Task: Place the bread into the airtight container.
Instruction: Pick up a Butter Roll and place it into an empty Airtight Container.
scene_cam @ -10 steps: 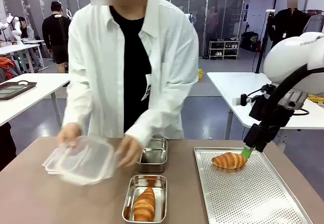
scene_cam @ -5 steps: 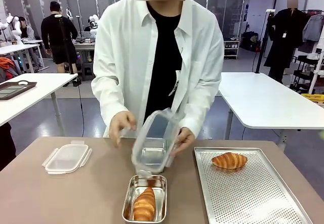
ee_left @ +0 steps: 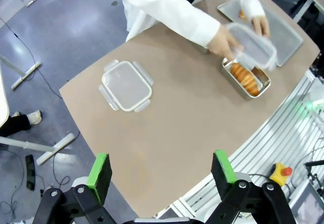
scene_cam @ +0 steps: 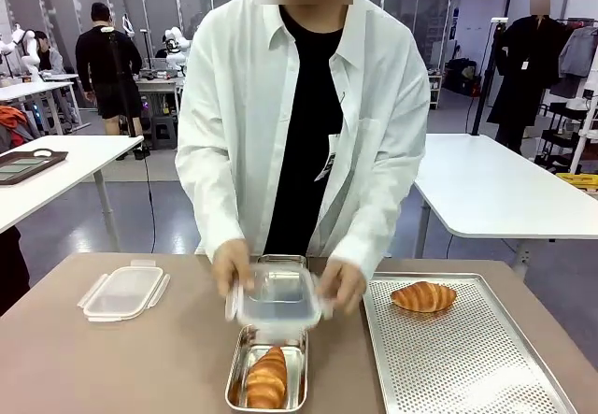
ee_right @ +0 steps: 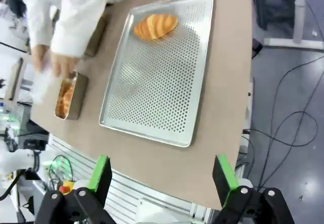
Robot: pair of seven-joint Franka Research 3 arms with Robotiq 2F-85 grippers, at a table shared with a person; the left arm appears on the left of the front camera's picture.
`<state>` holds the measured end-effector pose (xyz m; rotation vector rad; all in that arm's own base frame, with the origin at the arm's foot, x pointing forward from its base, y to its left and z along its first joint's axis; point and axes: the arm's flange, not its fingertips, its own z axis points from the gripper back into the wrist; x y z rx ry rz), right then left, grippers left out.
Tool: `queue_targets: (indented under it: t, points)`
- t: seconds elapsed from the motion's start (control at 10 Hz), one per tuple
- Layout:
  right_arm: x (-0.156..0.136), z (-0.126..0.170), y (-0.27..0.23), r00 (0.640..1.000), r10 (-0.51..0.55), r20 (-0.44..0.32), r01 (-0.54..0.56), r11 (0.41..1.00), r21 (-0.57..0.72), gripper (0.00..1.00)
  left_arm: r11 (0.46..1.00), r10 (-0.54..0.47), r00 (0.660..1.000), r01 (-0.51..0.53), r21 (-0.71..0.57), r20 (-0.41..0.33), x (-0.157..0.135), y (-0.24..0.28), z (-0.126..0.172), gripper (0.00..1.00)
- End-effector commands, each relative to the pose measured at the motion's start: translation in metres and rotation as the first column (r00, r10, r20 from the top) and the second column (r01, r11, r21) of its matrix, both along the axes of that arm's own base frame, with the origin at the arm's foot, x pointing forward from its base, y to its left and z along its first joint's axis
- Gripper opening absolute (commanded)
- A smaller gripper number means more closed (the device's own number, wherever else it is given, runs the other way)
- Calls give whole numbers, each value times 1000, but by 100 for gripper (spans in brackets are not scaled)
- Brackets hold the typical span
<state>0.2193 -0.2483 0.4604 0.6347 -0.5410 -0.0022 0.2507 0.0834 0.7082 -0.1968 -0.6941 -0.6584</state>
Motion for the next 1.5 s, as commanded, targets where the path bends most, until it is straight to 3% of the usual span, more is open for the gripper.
queue_targets:
  t: [0.0,1.4]
  points:
    - [-2,21,-1,999,18,29,-17,999,-36,100,1000,-6,1000,6,2,3,0,0,2,100]
    - [-2,21,-1,999,18,29,-17,999,-36,100,1000,-6,1000,6,2,3,0,0,2,100]
